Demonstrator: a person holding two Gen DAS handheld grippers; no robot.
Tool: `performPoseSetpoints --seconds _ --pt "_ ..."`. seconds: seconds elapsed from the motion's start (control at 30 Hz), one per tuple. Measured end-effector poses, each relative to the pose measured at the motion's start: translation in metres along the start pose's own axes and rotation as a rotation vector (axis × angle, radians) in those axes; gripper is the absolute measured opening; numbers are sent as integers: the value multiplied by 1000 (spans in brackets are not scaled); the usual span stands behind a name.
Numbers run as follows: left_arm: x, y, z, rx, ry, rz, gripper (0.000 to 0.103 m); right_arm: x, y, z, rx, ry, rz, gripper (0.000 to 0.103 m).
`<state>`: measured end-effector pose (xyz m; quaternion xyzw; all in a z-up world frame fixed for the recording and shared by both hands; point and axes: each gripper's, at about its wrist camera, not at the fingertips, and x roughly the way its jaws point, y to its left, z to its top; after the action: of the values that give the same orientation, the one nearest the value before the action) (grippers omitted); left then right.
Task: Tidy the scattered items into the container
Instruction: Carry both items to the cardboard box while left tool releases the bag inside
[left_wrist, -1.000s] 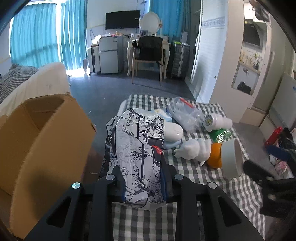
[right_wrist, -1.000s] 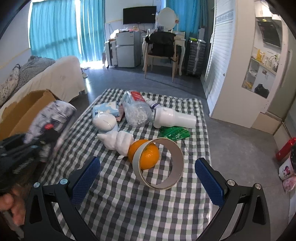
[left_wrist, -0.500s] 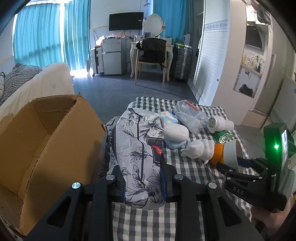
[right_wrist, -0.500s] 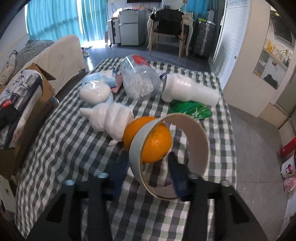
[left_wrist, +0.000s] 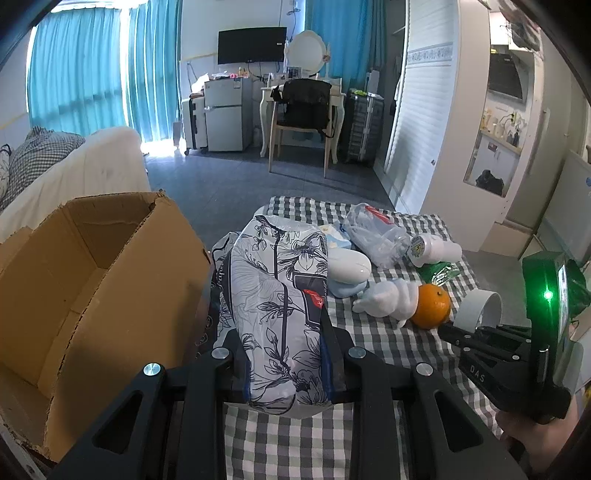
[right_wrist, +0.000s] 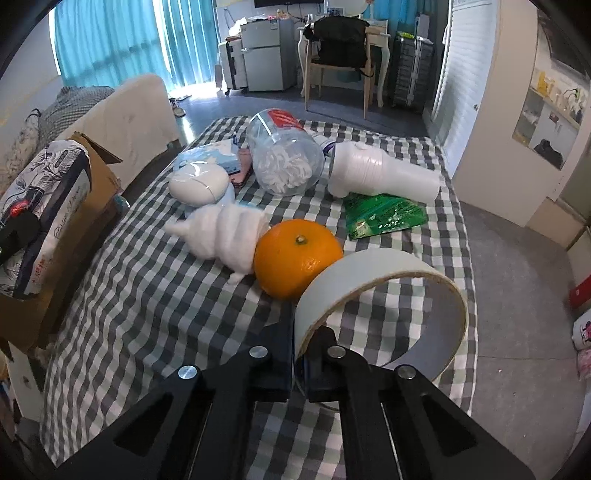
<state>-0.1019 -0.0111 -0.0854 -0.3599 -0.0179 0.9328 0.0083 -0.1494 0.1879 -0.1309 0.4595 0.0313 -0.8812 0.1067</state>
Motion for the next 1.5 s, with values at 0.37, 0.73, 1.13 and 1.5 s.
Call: performPoseSetpoints --seconds 0.37,0.73,1.13,1.5 --pt "-26 4 2 -14 -38 -4 26 -42 7 6 -6 -72 -1 3" --pt "-102 60 16 -64 -169 89 27 -111 77 30 -96 -195 52 3" --pt "-124 162 2 -139 -152 273 27 -127 179 55 -211 -259 178 3" --pt "-119 196 -4 -169 -135 263 64 -115 253 72 -326 -249 255 3"
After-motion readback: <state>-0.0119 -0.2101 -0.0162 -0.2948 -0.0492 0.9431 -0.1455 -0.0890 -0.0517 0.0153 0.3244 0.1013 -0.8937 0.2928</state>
